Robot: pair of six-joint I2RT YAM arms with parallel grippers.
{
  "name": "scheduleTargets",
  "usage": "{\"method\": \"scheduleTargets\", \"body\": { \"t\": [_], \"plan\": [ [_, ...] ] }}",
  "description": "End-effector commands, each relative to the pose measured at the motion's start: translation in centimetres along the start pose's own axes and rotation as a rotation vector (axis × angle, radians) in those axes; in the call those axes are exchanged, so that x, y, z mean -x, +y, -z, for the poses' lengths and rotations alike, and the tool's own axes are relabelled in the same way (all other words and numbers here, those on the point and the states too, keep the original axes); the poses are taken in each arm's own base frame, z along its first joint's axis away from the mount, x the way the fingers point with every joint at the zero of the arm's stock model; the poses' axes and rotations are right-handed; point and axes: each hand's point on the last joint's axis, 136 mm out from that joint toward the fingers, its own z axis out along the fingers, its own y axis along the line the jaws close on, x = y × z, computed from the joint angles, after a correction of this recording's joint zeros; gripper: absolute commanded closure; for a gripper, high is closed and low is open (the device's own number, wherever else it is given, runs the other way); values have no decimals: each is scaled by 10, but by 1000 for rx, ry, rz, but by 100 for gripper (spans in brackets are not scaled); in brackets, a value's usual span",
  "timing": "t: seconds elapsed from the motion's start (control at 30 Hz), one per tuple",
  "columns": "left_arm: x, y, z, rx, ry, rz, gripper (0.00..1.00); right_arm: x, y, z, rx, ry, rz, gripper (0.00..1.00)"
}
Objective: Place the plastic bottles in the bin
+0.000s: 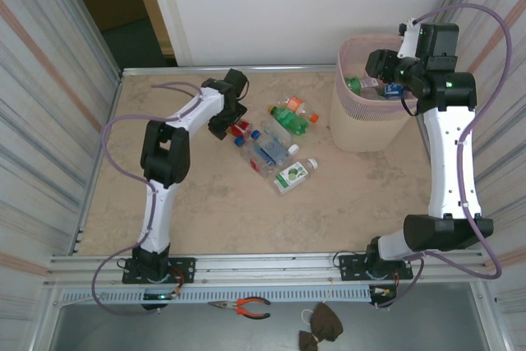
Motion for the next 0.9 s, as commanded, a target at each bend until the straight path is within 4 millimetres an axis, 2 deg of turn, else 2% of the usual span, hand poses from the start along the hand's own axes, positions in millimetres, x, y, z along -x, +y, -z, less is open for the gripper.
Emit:
{"method": "scheduleTargets", "body": {
  "t": [0.0, 0.3, 0.5, 0.7, 0.83, 0.87],
  "plan": [
    [6, -13, -6, -38, 22, 69, 20, -3, 6, 6, 14, 1, -8, 48],
    [13, -16, -30, -45, 44, 125, 33, -9, 8, 5, 4, 18, 10, 49],
    [23, -16, -22, -64, 14, 121, 42, -11, 13, 7, 8, 18, 23, 49],
    [44, -23, 10, -162, -69, 59, 47, -22, 17, 4, 18, 34, 32, 49],
    [56, -40, 46, -309, -136, -45, 47, -26, 28, 10, 80, 26, 29, 48],
    [59, -50, 70, -393, -162, -82, 47, -28, 33, 12, 111, 24, 28, 46]
  ]
}}
